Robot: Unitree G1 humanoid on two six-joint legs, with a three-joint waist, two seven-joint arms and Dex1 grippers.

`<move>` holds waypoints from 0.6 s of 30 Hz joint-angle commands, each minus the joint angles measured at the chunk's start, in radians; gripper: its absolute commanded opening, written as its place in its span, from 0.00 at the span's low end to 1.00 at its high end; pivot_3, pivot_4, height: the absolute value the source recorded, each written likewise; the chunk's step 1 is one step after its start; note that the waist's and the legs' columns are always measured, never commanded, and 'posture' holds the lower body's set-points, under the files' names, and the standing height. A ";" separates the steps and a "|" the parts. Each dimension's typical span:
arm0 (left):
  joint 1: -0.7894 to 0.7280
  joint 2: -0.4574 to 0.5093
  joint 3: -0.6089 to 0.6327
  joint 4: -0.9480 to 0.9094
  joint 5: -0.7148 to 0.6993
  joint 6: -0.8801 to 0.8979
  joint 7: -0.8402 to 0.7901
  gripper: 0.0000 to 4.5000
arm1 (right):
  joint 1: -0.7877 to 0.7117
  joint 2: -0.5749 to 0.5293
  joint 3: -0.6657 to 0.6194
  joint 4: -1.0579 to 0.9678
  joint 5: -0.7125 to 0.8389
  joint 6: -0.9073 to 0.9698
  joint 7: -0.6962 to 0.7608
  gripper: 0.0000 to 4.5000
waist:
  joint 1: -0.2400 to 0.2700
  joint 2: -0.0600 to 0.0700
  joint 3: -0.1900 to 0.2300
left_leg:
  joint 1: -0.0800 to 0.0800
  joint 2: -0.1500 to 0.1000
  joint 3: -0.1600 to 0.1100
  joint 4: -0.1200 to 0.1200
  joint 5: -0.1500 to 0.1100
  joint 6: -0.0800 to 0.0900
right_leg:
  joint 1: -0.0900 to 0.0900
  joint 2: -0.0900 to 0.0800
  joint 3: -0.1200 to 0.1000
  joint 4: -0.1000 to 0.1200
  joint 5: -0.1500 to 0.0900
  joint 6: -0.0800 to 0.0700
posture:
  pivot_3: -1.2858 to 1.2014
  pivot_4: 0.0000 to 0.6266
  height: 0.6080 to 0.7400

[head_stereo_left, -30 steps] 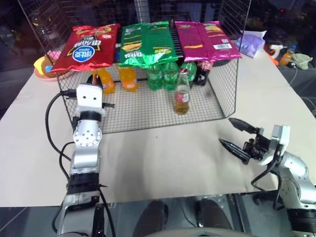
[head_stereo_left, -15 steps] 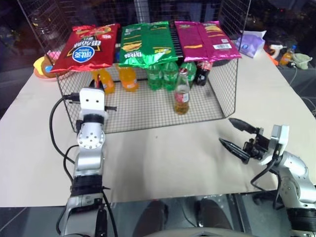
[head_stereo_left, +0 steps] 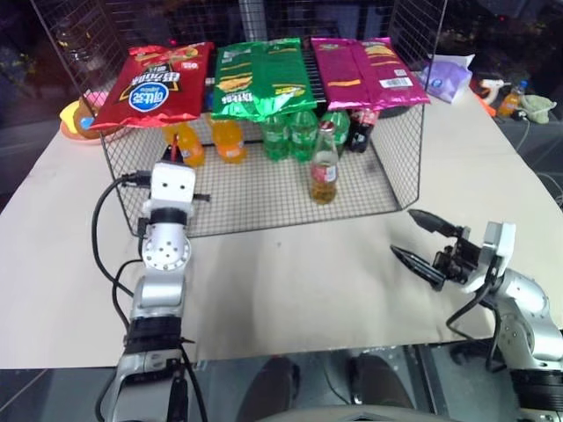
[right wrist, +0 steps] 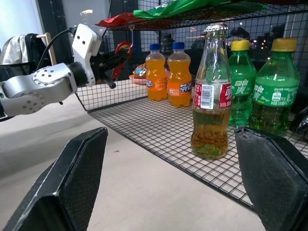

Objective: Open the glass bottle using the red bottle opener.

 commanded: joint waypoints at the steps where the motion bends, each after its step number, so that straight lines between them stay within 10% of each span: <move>1: 0.012 0.023 -0.008 -0.052 0.079 -0.042 0.068 0.01 | -0.006 -0.002 -0.005 -0.009 0.004 -0.017 0.006 0.95 | 0.000 0.000 0.000 | -0.001 0.000 0.001 0.000 0.000 0.000 | -0.001 0.000 0.001 0.001 0.000 0.000 | 0.52 0.24 1.00; 18: 0.035 0.031 -0.007 -0.152 0.103 -0.072 0.120 0.01 | -0.002 0.005 -0.003 -0.002 -0.007 -0.021 0.005 0.95 | 0.000 0.000 0.000 | -0.001 0.000 0.003 0.000 0.001 -0.002 | -0.005 -0.004 0.003 0.008 0.000 0.000 | 0.52 0.24 1.00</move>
